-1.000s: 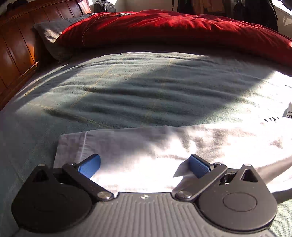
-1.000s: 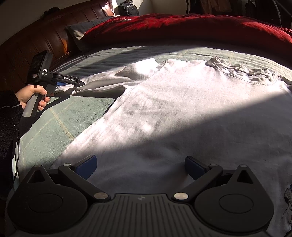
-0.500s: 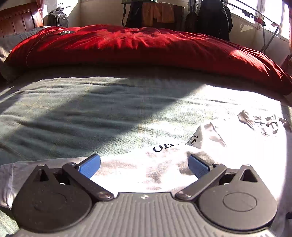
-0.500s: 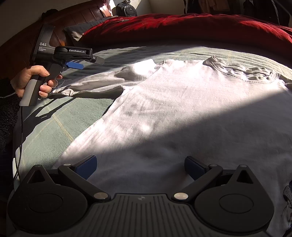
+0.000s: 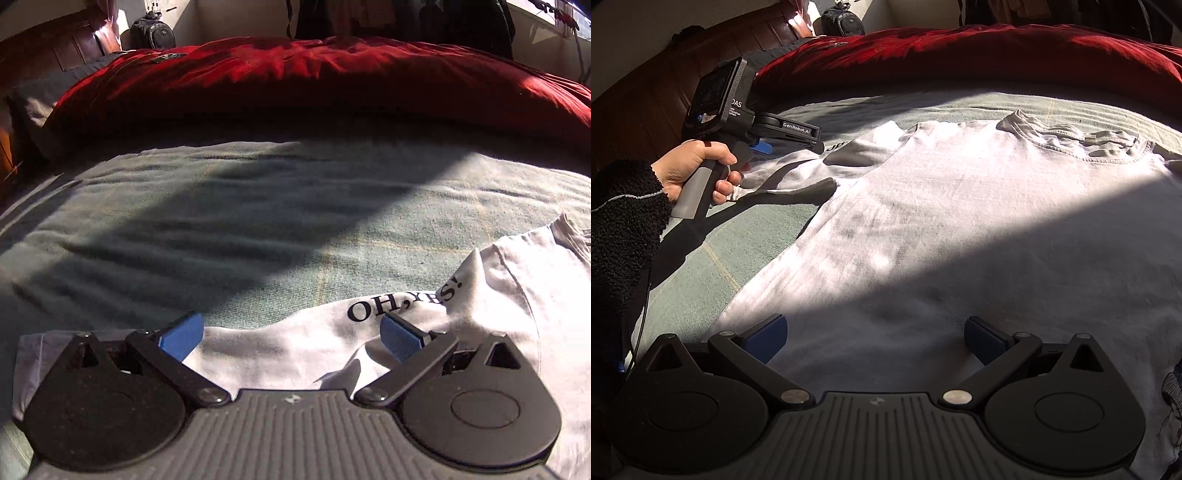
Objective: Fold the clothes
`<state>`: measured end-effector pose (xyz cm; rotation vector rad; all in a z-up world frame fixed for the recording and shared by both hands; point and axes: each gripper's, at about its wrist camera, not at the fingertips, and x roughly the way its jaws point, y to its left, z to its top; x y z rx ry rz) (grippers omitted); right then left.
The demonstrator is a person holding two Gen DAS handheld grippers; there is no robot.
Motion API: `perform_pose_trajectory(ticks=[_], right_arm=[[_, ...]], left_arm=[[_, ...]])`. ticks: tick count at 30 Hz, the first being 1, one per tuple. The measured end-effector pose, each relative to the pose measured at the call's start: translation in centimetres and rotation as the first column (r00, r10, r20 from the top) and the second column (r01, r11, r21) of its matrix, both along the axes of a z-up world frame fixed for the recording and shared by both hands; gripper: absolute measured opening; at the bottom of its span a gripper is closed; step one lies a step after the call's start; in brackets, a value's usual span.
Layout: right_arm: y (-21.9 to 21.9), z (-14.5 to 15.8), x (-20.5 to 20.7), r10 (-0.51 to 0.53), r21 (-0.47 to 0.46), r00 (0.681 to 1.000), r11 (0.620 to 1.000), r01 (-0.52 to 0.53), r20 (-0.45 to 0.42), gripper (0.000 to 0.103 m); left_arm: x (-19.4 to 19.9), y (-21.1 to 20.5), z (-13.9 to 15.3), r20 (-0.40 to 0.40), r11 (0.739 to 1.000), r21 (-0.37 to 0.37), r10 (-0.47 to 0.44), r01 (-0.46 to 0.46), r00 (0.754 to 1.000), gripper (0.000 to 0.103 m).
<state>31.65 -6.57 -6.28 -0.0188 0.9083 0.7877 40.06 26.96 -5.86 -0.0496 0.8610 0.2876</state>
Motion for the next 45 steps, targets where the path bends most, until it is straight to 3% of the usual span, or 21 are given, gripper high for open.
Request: perform_pose_trajectory(ticks=[2, 6, 9, 13, 17, 22, 24, 26, 28, 30, 32, 34, 39, 45], right_arm=[[0.0, 0.0, 0.0, 0.000, -0.003, 1.000, 1.000, 0.000, 0.002, 0.103], [0.1, 0.0, -0.1, 0.003, -0.006, 1.000, 1.000, -0.003, 0.004, 0.103], [0.0, 0.0, 0.0, 0.004, 0.001, 1.000, 1.000, -0.004, -0.001, 0.103], [-0.3, 0.0, 0.1, 0.001, 0.008, 1.000, 1.000, -0.001, -0.005, 0.103], [-0.6, 0.0, 0.3, -0.010, 0.015, 1.000, 1.000, 0.010, -0.008, 0.103], [-0.5, 0.0, 0.2, -0.009, 0.008, 1.000, 1.000, 0.009, -0.004, 0.103], [-0.4, 0.0, 0.3, -0.010, 0.008, 1.000, 1.000, 0.010, -0.004, 0.103], [-0.4, 0.0, 0.3, -0.011, 0.010, 1.000, 1.000, 0.011, -0.006, 0.103], [-0.4, 0.0, 0.3, -0.010, 0.010, 1.000, 1.000, 0.010, -0.005, 0.103], [-0.4, 0.0, 0.3, -0.010, 0.011, 1.000, 1.000, 0.011, -0.006, 0.103], [-0.5, 0.1, 0.2, -0.012, 0.010, 1.000, 1.000, 0.012, -0.006, 0.103], [-0.5, 0.3, 0.1, -0.013, 0.007, 1.000, 1.000, 0.013, -0.004, 0.103], [-0.8, 0.8, -0.1, -0.020, 0.024, 1.000, 1.000, 0.020, -0.001, 0.103], [-0.4, 1.5, -1.0, -0.005, 0.020, 1.000, 1.000, 0.005, 0.026, 0.103]], left_arm=[[0.8, -1.2, 0.0, -0.014, 0.999, -0.006, -0.044, 0.044, 0.999, 0.102], [3.6, -2.6, -2.4, -0.128, 0.997, 0.018, -0.071, 0.074, 0.989, 0.102], [4.5, -1.8, -3.4, -0.071, 0.997, 0.078, 0.034, -0.028, 0.997, 0.103], [4.5, 0.0, -3.0, -0.002, 0.986, 0.059, 0.157, -0.157, 0.988, 0.101], [3.1, 0.0, -1.1, 0.057, 0.993, 0.000, 0.114, -0.114, 0.992, 0.100], [2.0, -2.3, 0.4, 0.052, 0.989, -0.138, -0.046, 0.053, 0.998, 0.101], [2.9, -3.7, -0.5, -0.020, 0.998, -0.050, -0.051, 0.050, 0.999, 0.101], [3.8, -4.1, -1.7, -0.054, 0.999, -0.010, -0.034, 0.033, 0.998, 0.101], [4.7, -3.5, -3.0, -0.047, 1.000, -0.004, 0.006, -0.006, 0.999, 0.103], [5.4, -2.6, -3.8, -0.017, 0.996, 0.054, 0.067, -0.066, 0.998, 0.103], [5.5, -1.1, -3.5, -0.018, 0.993, 0.005, 0.116, -0.116, 0.993, 0.103], [4.2, 0.1, -2.0, -0.019, 0.991, -0.037, 0.130, -0.131, 0.991, 0.102], [-1.8, 2.3, 2.6, 0.023, 0.997, -0.019, 0.077, -0.077, 0.997, 0.102], [-7.0, 8.0, 2.5, -0.002, 0.964, -0.134, 0.230, -0.228, 0.973, 0.102]])
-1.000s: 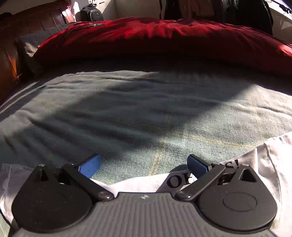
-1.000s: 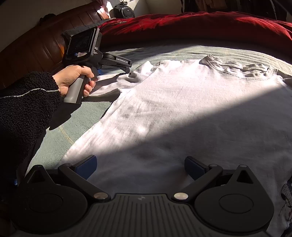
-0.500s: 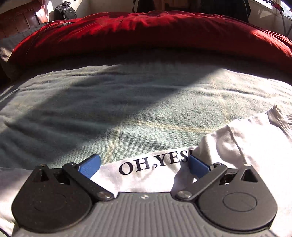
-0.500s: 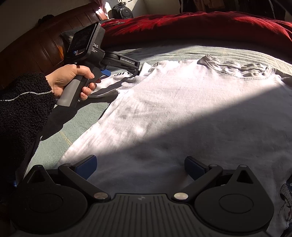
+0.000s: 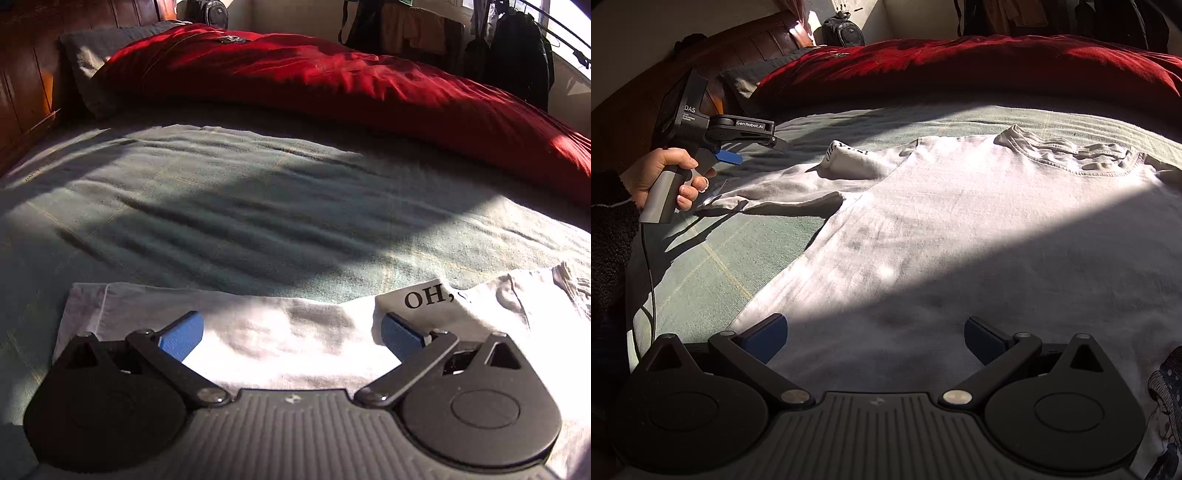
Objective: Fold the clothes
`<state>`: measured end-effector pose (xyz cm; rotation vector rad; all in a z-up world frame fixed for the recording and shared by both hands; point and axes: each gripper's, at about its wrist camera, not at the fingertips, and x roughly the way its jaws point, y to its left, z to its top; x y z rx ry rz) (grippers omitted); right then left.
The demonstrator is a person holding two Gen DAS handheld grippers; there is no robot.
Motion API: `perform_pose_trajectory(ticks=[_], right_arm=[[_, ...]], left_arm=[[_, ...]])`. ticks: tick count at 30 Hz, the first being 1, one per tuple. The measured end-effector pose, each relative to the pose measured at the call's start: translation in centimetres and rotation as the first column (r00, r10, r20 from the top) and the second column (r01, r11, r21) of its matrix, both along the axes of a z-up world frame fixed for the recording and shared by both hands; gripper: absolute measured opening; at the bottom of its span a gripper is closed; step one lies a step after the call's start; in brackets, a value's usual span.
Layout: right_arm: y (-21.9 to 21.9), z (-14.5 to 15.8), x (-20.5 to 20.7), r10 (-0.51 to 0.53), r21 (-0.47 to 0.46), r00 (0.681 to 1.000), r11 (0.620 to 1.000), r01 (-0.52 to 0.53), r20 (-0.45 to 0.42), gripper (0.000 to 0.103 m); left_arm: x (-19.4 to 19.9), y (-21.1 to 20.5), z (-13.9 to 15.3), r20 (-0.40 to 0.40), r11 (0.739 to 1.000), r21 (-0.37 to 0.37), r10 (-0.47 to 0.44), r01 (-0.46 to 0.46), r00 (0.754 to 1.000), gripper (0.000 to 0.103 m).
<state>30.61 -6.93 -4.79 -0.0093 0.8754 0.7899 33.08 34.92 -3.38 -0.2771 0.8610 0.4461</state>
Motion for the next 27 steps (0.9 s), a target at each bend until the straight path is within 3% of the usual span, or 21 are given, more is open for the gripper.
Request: perform_pose_trajectory(ticks=[2, 4, 6, 10, 13, 16, 19, 21, 27], right_arm=[[0.2, 0.1, -0.2, 0.008, -0.002, 1.000, 1.000, -0.008, 0.008, 0.103], [0.3, 0.2, -0.3, 0.015, -0.005, 1.000, 1.000, -0.015, 0.014, 0.103], [0.4, 0.0, -0.2, 0.012, -0.004, 1.000, 1.000, -0.012, 0.009, 0.103], [0.2, -0.6, 0.5, -0.005, -0.012, 1.000, 1.000, 0.005, -0.012, 0.103], [0.0, -1.0, 0.9, -0.019, -0.019, 1.000, 1.000, 0.018, -0.023, 0.103], [-0.1, -1.0, 0.9, -0.022, -0.014, 0.999, 1.000, 0.022, -0.023, 0.103], [-0.1, -0.7, 0.7, -0.014, -0.006, 1.000, 1.000, 0.013, -0.019, 0.103], [0.1, -0.6, 0.5, -0.005, -0.006, 1.000, 1.000, 0.005, -0.015, 0.103], [0.4, -0.6, 0.4, 0.006, -0.010, 1.000, 1.000, -0.006, -0.013, 0.103]], left_arm=[[-0.7, 1.9, -1.5, -0.017, 0.994, -0.096, 0.041, -0.042, 0.999, 0.102], [-0.5, 2.9, -3.3, -0.049, 0.989, -0.124, 0.077, -0.082, 0.996, 0.102], [0.3, 3.4, -4.6, -0.071, 0.993, -0.069, 0.094, -0.099, 0.993, 0.102], [1.8, 4.0, -5.6, -0.073, 0.981, 0.130, 0.155, -0.145, 0.985, 0.103], [2.0, 4.8, -4.8, -0.058, 0.965, 0.149, 0.227, -0.217, 0.972, 0.103], [1.1, 4.4, -3.3, -0.041, 0.957, 0.211, 0.210, -0.197, 0.977, 0.102], [-0.7, 4.4, -2.4, -0.026, 0.990, 0.062, 0.125, -0.123, 0.992, 0.102], [-1.6, 4.1, -2.4, -0.036, 0.996, -0.005, 0.087, -0.088, 0.996, 0.102], [-4.9, 3.0, -2.1, 0.027, 0.995, 0.001, 0.100, -0.100, 0.995, 0.102]])
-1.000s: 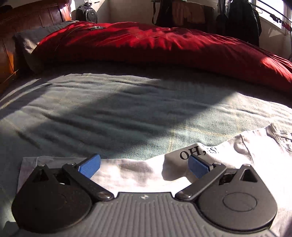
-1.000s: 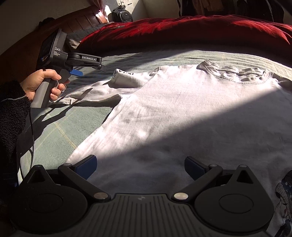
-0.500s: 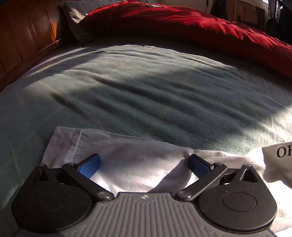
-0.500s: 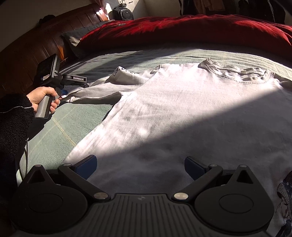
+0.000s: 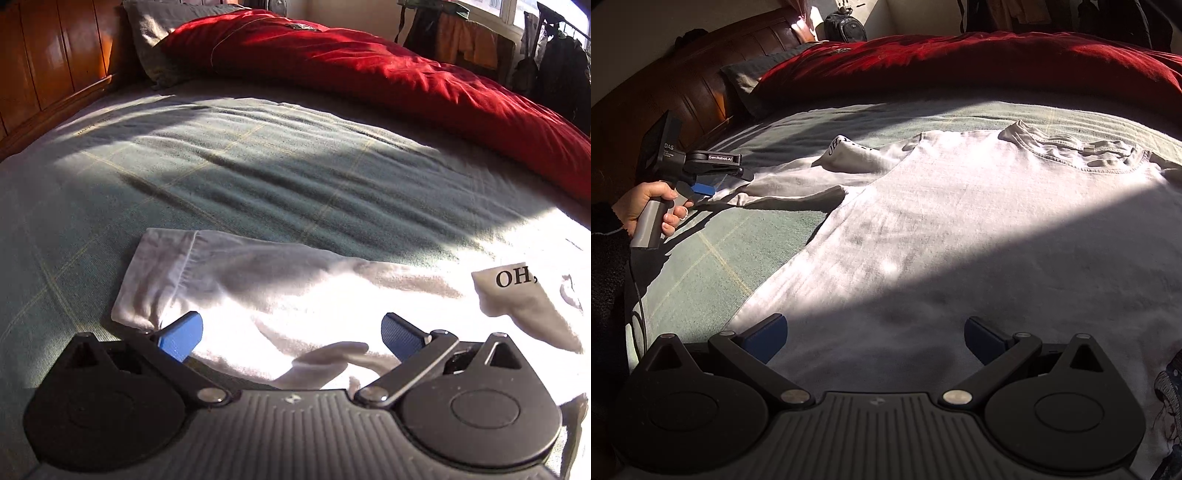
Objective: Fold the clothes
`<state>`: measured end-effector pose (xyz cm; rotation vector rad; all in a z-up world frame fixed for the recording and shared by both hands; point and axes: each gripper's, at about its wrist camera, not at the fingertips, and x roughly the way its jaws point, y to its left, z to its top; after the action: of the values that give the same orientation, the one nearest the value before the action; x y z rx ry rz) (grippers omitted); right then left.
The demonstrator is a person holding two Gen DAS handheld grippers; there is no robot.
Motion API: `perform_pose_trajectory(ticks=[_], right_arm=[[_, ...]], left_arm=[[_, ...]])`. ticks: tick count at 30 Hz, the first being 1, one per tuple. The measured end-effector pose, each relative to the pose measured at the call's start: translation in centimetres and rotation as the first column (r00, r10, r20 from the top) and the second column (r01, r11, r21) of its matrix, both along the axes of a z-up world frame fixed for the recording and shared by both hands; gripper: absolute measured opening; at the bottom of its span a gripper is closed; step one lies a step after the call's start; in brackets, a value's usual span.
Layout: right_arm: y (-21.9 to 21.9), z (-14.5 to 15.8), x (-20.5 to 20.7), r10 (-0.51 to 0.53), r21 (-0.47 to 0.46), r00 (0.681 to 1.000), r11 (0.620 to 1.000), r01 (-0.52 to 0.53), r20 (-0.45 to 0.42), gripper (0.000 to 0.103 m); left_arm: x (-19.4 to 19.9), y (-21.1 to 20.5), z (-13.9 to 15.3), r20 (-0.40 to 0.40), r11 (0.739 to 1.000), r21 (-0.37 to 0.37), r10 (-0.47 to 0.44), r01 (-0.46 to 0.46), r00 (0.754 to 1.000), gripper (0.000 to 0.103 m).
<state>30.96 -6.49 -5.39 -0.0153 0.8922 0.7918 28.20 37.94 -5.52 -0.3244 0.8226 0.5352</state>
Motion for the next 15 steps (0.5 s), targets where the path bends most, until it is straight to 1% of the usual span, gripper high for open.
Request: perform_pose_trajectory(ticks=[2, 4, 7, 8, 11, 13, 15], right_arm=[[0.0, -0.1, 0.0, -0.002, -0.001, 1.000, 1.000, 0.002, -0.002, 0.103], [0.0, -0.2, 0.1, -0.005, -0.001, 1.000, 1.000, 0.005, -0.006, 0.103], [0.0, -0.3, 0.1, -0.008, -0.008, 1.000, 1.000, 0.008, -0.007, 0.103], [-0.1, -0.2, 0.0, -0.007, -0.010, 1.000, 1.000, 0.007, -0.005, 0.103], [-0.3, 0.1, 0.0, -0.004, 0.003, 1.000, 1.000, 0.004, 0.002, 0.103], [-0.4, 0.1, 0.1, -0.010, 0.006, 1.000, 1.000, 0.010, -0.003, 0.103], [-0.4, 0.0, 0.1, -0.015, 0.003, 1.000, 1.000, 0.015, -0.003, 0.103]], left_arm=[[-0.2, -0.1, -0.3, -0.002, 1.000, -0.014, -0.016, 0.016, 1.000, 0.102], [0.0, -0.2, -1.1, -0.054, 1.000, 0.016, -0.013, 0.014, 0.998, 0.102], [-0.3, 0.4, -2.5, -0.121, 0.999, 0.035, 0.001, 0.003, 0.993, 0.103], [-0.8, 0.7, -2.6, -0.127, 0.999, 0.037, 0.012, -0.007, 0.992, 0.103], [-2.1, 1.6, -1.9, -0.134, 0.999, 0.010, 0.047, -0.046, 0.990, 0.103], [-2.5, 1.4, -0.8, -0.119, 0.998, -0.004, 0.060, -0.060, 0.991, 0.101], [-1.9, -0.3, 0.4, -0.062, 1.000, -0.017, -0.009, 0.008, 0.998, 0.102]])
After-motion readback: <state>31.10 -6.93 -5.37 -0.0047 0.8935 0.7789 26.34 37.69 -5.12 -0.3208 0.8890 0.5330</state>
